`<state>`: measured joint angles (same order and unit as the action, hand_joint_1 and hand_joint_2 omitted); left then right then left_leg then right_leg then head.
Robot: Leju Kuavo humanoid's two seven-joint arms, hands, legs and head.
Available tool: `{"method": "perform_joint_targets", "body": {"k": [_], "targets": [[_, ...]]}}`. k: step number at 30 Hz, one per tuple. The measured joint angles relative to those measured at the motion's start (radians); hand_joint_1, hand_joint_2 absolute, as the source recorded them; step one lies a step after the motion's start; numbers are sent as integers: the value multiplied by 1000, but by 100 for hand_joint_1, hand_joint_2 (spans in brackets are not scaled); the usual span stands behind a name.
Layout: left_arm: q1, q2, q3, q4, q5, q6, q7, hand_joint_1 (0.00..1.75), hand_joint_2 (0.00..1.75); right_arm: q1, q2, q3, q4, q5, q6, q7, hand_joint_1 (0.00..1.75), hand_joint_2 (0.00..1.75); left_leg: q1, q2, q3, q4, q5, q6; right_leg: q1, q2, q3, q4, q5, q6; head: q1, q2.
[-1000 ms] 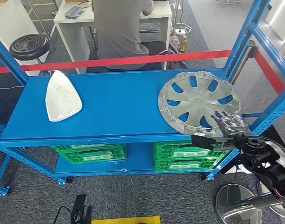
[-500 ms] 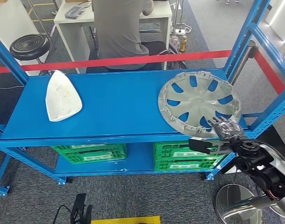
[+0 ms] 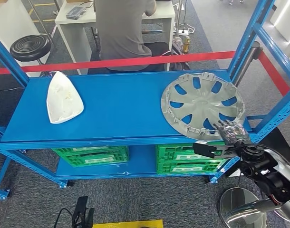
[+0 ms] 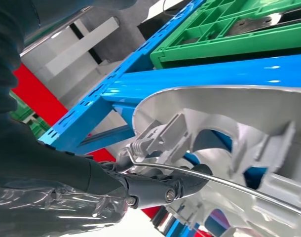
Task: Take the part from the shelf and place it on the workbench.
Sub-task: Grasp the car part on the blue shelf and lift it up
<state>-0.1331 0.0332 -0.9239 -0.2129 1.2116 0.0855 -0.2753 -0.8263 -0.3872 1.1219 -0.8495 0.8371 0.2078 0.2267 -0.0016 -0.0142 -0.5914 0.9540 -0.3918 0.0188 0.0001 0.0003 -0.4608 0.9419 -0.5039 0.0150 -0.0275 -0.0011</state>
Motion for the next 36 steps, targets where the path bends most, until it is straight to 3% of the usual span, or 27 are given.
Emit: {"method": "perform_joint_targets", "body": {"k": [36], "targets": [[-2,0,-2,0,-7,0,0,0,0,-3,28,1,132,108,-106,1,0,175,0,0,0,0,0,0,0,0,1,0,0,0,0,0]]}}
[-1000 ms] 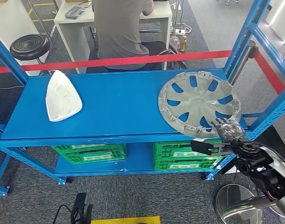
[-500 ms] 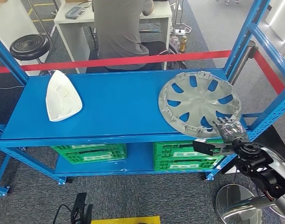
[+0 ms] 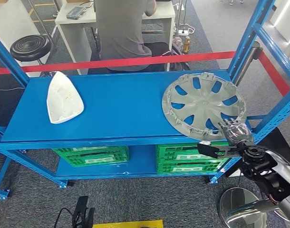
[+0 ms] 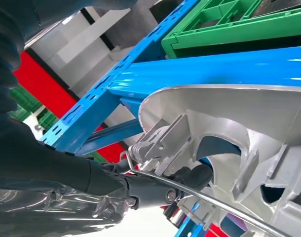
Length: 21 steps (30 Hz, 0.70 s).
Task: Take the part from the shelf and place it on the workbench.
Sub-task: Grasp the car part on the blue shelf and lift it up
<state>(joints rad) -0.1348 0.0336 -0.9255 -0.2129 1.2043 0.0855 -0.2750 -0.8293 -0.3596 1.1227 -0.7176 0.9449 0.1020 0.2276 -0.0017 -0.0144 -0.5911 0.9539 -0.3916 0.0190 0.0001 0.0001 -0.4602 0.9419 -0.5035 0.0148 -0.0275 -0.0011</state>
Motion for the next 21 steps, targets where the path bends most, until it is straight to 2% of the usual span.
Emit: {"method": "perform_joint_targets", "body": {"k": [10,21], "targets": [[0,0,0,0,0,0,0,0,0,-9,23,0,32,133,-152,4,0,175,0,0,0,0,1,1,0,0,0,0,0,0,0,0],[0,0,0,0,0,0,-1,0,0,-9,40,0,49,187,-206,0,0,175,0,0,0,0,1,1,0,0,0,0,0,0,0,0]]}}
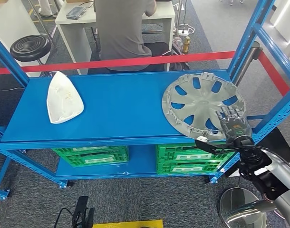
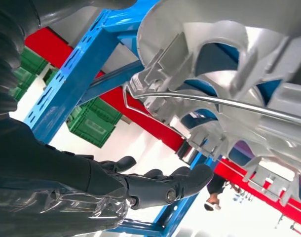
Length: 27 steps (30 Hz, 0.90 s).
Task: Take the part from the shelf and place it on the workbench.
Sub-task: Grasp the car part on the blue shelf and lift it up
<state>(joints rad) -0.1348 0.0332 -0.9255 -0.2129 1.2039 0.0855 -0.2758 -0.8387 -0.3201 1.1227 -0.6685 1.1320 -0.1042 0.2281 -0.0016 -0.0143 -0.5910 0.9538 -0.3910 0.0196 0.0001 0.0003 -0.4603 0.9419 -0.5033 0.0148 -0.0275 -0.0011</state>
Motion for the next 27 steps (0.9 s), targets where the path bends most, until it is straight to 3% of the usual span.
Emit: {"method": "perform_joint_targets", "body": {"k": [27], "targets": [[-1,0,0,0,-10,0,0,0,0,12,40,-18,24,-1,-33,-33,0,175,0,0,0,0,0,0,0,0,0,0,0,0,0,0]]}}
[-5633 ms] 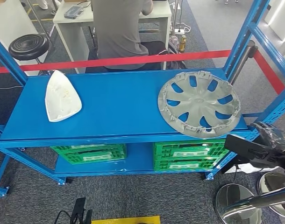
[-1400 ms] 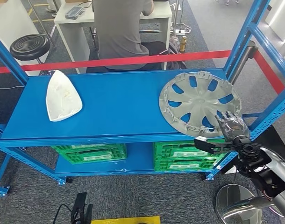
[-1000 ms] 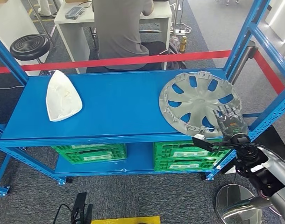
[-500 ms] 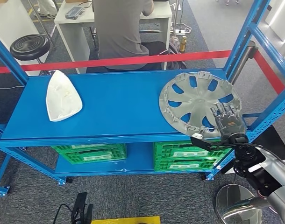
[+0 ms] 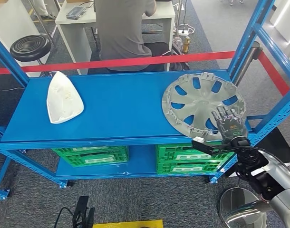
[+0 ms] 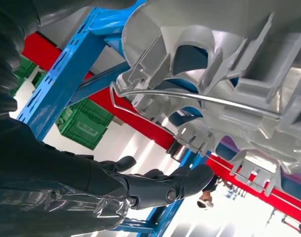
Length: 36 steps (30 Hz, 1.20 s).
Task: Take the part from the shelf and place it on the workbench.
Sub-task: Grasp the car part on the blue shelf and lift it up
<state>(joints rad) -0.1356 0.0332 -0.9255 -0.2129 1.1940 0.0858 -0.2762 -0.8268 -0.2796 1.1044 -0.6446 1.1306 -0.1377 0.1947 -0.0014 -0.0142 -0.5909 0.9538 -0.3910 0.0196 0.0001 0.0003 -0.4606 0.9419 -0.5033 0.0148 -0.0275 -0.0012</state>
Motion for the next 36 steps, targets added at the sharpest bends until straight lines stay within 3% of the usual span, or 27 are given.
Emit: {"method": "perform_joint_targets", "body": {"k": [36], "targets": [[-4,0,0,0,-6,3,0,0,0,11,55,-30,84,-70,-24,-5,0,175,0,0,0,0,0,0,0,0,0,0,0,0,0,0]]}}
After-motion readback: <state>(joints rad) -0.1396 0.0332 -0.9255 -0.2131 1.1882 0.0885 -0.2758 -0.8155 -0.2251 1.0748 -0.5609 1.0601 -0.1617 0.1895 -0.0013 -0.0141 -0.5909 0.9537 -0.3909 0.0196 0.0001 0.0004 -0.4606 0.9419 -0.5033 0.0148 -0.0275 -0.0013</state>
